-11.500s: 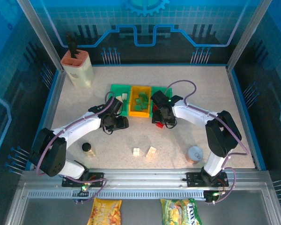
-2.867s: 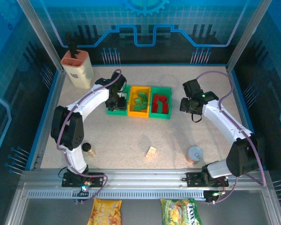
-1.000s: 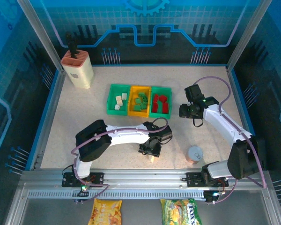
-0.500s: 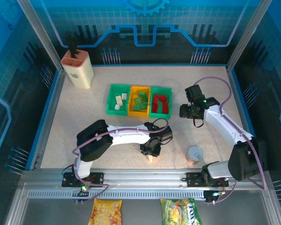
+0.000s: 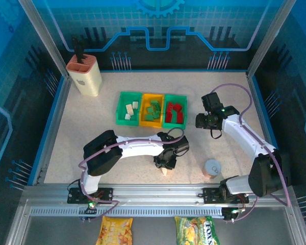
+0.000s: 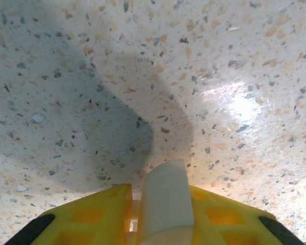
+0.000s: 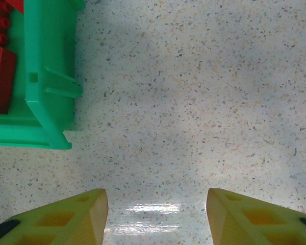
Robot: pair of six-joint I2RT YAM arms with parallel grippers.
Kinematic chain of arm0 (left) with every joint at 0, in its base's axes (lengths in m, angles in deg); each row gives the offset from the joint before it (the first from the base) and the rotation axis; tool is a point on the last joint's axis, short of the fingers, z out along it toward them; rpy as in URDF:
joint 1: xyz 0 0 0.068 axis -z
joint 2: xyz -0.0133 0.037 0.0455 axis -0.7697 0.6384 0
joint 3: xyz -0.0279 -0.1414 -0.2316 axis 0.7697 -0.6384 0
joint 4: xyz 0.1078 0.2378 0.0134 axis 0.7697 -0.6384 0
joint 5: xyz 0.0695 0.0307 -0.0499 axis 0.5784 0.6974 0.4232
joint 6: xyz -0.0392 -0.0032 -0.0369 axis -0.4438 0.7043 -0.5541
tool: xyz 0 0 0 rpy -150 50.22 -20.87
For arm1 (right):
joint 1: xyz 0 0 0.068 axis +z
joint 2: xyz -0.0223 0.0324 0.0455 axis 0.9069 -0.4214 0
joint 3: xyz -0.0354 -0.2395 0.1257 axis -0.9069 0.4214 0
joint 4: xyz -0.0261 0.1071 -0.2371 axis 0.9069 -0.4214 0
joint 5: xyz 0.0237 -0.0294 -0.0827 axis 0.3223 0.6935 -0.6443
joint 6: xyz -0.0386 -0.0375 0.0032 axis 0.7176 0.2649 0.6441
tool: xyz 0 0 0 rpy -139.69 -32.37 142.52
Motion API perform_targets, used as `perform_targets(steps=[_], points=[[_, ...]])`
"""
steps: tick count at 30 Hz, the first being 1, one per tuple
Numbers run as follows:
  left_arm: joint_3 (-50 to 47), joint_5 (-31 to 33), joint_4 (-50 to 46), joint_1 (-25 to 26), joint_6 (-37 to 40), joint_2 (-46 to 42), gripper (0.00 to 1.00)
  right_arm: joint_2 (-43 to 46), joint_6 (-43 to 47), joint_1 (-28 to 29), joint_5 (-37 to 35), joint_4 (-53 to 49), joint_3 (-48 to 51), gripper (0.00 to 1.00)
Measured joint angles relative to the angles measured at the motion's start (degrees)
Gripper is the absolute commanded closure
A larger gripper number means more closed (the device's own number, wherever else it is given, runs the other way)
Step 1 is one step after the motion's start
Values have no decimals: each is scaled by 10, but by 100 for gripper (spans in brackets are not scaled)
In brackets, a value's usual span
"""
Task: Sort the legos into containers by color
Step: Pick up the lego from the middle-left of the table, then place the lego in the container.
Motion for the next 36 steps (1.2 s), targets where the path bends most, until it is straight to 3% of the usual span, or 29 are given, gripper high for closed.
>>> perform_targets(steps=[12, 28, 36], points=[[1, 0, -18, -88, 67, -25, 70, 0, -11, 0, -17, -4, 0, 46], [56, -15, -53, -349, 230, -66, 70, 10, -48, 0, -59, -44, -8, 46], [141, -43, -58, -444, 277, -47, 70, 26, -57, 0, -76, -73, -16, 46]])
